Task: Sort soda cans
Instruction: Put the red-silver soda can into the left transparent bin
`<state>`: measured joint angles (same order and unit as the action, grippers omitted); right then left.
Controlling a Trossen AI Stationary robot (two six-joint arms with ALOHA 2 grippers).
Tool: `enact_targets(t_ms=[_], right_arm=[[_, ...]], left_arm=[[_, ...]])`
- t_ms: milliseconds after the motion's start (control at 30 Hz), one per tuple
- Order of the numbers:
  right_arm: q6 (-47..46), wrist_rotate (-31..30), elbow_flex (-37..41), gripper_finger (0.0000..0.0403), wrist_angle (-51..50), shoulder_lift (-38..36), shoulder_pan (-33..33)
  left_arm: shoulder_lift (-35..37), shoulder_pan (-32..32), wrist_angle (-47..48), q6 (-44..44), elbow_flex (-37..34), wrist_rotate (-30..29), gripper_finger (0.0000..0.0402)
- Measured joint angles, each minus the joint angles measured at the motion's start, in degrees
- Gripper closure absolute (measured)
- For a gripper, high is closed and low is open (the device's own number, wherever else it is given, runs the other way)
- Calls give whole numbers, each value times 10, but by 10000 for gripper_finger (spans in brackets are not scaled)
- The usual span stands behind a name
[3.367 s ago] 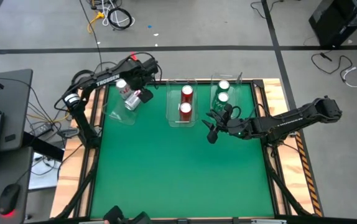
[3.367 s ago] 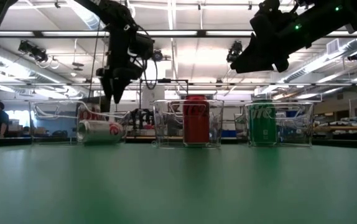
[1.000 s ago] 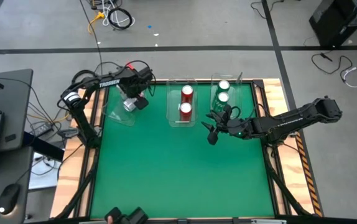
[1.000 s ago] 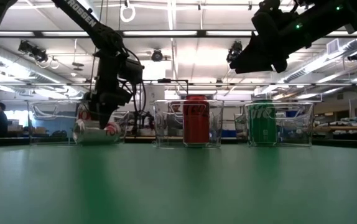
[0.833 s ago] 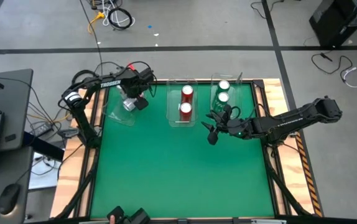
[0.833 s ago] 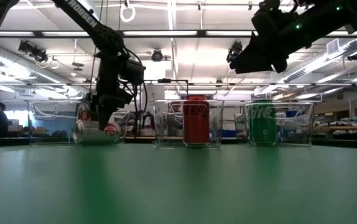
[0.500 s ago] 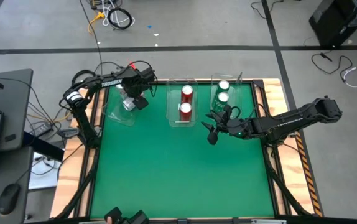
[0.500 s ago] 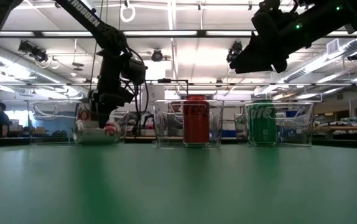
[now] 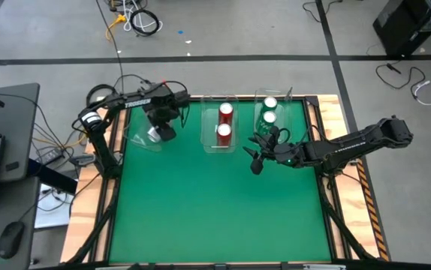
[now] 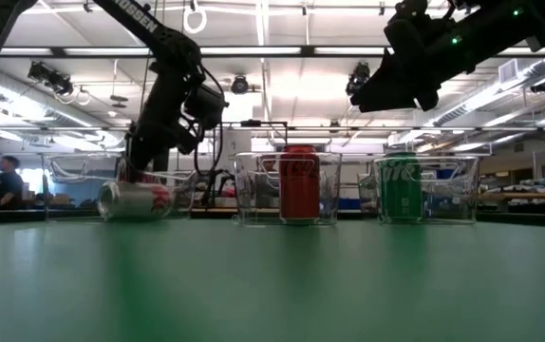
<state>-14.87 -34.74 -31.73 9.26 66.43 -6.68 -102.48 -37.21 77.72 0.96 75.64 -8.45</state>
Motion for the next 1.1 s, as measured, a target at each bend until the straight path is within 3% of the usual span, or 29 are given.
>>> enact_targets(t_ms=[200,367,833,1100], right_arm=[[0,2,0,194,0,0,0],[0,3,0,193,0,0,0],[0,3,0,191,-4,0,0],[0,4,0,190,-4,0,0]], left_arm=[[0,3,11,-50,0,-13,268],[1,1,-30,-63,1,-19,263],[2,1,-35,-83,-4,-52,142],[9,1,-65,-85,-91,-44,125]])
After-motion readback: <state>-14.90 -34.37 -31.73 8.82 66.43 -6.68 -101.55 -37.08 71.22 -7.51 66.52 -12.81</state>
